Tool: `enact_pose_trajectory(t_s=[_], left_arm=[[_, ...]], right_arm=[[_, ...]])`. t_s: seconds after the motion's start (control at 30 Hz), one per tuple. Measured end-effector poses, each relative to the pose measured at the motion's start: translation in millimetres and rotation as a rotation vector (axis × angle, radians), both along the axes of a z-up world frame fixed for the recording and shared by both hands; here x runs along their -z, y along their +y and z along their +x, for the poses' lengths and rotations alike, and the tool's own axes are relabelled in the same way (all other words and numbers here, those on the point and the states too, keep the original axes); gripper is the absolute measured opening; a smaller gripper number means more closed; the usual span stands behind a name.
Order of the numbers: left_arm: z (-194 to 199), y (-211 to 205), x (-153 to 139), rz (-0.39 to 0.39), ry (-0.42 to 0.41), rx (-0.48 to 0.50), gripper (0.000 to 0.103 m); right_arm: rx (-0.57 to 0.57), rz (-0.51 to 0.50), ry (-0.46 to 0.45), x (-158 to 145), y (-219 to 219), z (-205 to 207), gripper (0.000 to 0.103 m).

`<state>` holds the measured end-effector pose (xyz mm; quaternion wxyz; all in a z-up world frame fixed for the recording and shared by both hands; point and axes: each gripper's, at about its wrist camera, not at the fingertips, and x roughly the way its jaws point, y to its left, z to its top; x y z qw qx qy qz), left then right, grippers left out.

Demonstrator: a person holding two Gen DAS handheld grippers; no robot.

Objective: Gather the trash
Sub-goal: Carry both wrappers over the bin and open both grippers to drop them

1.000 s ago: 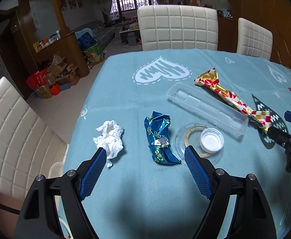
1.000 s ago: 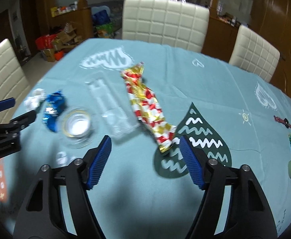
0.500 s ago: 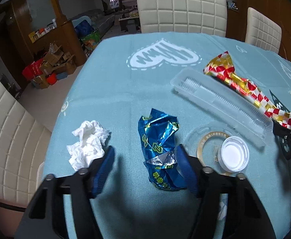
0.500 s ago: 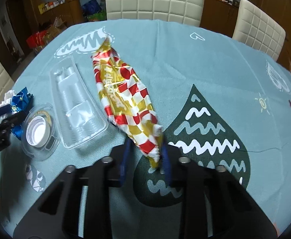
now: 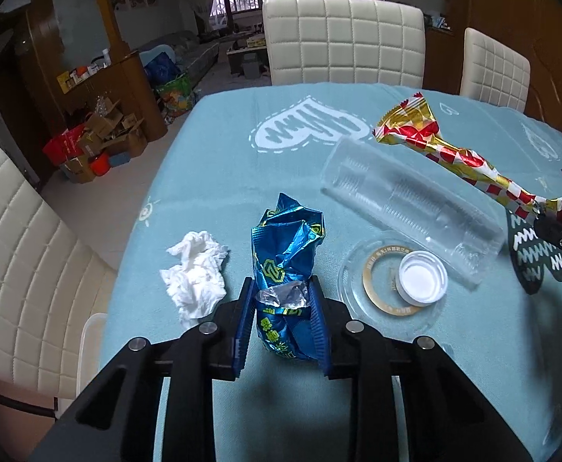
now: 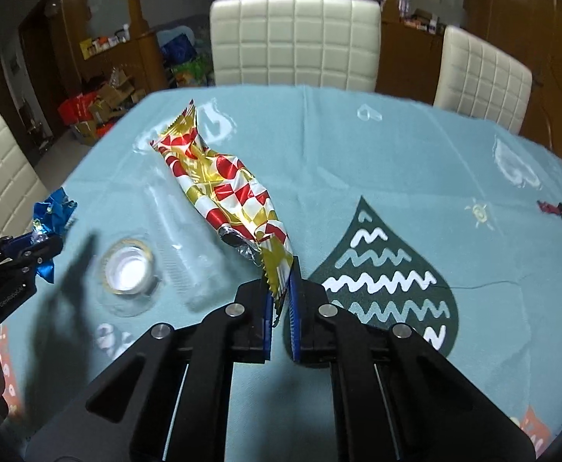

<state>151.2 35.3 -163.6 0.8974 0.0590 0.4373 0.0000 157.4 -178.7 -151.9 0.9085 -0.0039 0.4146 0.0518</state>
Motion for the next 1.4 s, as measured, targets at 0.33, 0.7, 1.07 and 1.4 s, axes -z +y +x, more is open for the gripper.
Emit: enact_pose_trajectory(t_s=[0.33, 0.7, 1.07, 1.4], left_arm=[[-41, 12, -25, -0.01, -0.055, -0.001, 0.027], [-83, 55, -32, -0.018, -0.068, -0.069, 0.027], [-109, 126, -35, -0.016, -0.076, -0.181, 0.027], [-118, 185, -30, -0.024, -0.067, -0.253, 0.027]], right_arm=[[-0.096, 0.009, -0.036, -28, 38, -42, 0.009], [-0.229, 0.012, -0.043, -36, 98, -77, 0.009], [-0.378, 0.012, -0.041, -38, 178, -93, 0.009], [-0.469, 0.007, -0.035, -37, 245, -92, 0.009]])
